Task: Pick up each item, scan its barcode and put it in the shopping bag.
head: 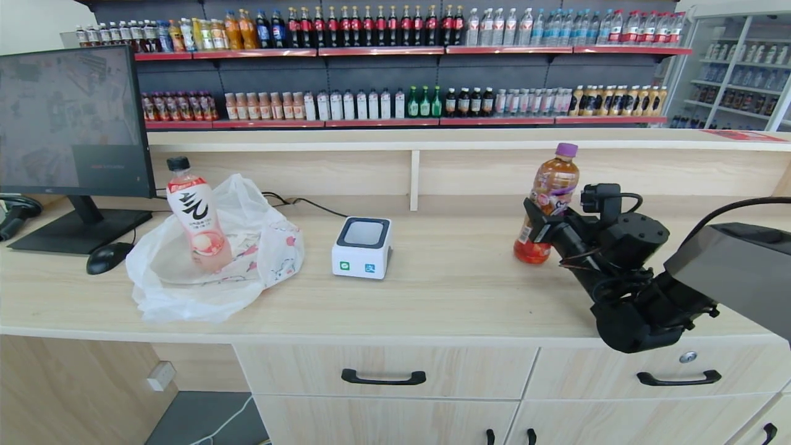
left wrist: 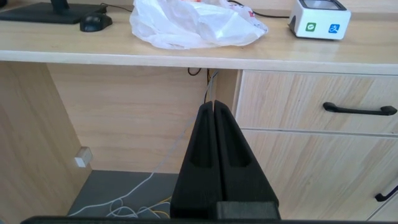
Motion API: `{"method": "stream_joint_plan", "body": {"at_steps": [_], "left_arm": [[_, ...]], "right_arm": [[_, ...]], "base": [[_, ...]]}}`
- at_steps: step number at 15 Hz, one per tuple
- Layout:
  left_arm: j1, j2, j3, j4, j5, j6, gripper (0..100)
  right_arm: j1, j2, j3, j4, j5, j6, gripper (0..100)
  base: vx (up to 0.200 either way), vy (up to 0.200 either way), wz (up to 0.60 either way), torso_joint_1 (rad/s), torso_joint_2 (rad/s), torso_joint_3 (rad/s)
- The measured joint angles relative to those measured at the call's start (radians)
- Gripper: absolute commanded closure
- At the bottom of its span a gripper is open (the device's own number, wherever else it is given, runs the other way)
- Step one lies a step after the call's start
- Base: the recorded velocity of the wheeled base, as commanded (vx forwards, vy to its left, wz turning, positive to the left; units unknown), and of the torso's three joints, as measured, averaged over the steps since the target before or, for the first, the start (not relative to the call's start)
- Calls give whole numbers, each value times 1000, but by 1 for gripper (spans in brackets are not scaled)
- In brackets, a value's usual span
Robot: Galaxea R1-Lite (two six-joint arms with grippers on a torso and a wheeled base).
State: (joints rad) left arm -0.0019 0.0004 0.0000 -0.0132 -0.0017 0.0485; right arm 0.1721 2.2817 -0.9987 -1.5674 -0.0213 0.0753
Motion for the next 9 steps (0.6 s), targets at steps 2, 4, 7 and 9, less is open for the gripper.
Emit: {"method": "stream_joint_plan", "body": {"at_steps": [2, 4, 7, 9], "left_arm": [[0, 0, 0, 1, -1, 2, 100], [0, 0, 0, 3, -1, 3, 100], [1, 0, 0, 7, -1, 0, 100], [1, 0, 0, 9, -1, -1, 100]], "right_arm": [[7, -26, 7, 1, -1, 0, 100], [24, -66, 27, -2, -2, 2, 100], [49, -147, 120, -2, -6, 4, 100], [56, -214, 217, -2, -8, 4, 100]], "base": [[0, 0, 0, 0, 0, 0], [0, 0, 0, 0, 0, 0], [0, 0, 0, 0, 0, 0], [0, 0, 0, 0, 0, 0]]}}
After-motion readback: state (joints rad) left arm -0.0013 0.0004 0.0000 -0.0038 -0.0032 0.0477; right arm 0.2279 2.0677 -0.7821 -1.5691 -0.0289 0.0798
